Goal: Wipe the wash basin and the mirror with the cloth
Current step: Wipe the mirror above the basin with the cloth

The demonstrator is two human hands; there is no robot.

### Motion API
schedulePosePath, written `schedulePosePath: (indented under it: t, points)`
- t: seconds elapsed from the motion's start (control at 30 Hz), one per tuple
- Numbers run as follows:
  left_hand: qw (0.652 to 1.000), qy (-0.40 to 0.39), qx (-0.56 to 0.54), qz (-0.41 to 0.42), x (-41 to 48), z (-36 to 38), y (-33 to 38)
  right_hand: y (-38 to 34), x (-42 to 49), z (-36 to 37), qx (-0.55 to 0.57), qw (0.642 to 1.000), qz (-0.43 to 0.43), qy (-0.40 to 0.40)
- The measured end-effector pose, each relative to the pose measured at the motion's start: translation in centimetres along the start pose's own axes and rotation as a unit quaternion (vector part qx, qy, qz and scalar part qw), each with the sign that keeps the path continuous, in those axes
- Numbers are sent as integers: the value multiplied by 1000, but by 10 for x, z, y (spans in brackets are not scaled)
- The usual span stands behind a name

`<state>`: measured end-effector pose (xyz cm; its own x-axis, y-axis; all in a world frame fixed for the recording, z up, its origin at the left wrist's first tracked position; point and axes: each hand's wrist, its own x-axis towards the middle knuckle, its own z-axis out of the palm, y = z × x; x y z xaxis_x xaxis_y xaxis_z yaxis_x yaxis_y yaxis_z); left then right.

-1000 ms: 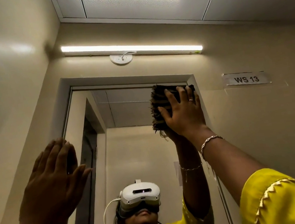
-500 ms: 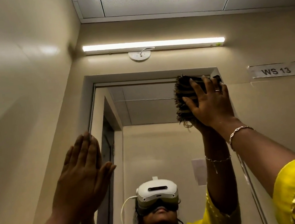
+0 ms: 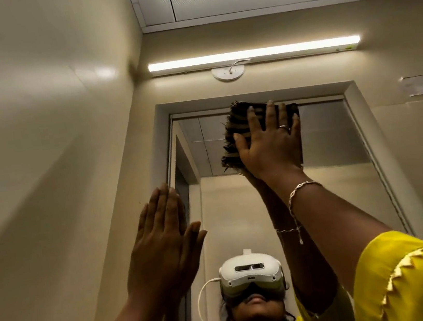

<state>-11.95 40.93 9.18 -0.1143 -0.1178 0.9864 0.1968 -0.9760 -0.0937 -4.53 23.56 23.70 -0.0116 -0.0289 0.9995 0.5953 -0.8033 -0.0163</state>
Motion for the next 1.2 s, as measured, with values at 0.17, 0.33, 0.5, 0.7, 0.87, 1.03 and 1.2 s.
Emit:
schedulePosePath:
  t: [0.17,0.33,0.5,0.7,0.87,1.03,1.2]
  points:
    - [1000,-2,2,-5,0,0,-1,-37,0,5,10,1000,-15,-7]
    - [1000,11,-7,1,2,4,-3,-74,0,10,22,998,-51,-16]
    - [1000,27,-7,6,2,9,-9,-105,3,16,31,996,-84,-19]
    - [998,52,12,17,3,4,-4,-107,6,15,21,989,-147,-29]
    - [997,52,63,13,10,2,-9,-105,8,12,32,985,-166,-23]
    - [997,1,83,-6,-1,0,3,-80,-3,15,34,985,-164,-36]
    - [994,-22,103,-7,1,-5,-8,-61,-4,8,34,987,-157,-24]
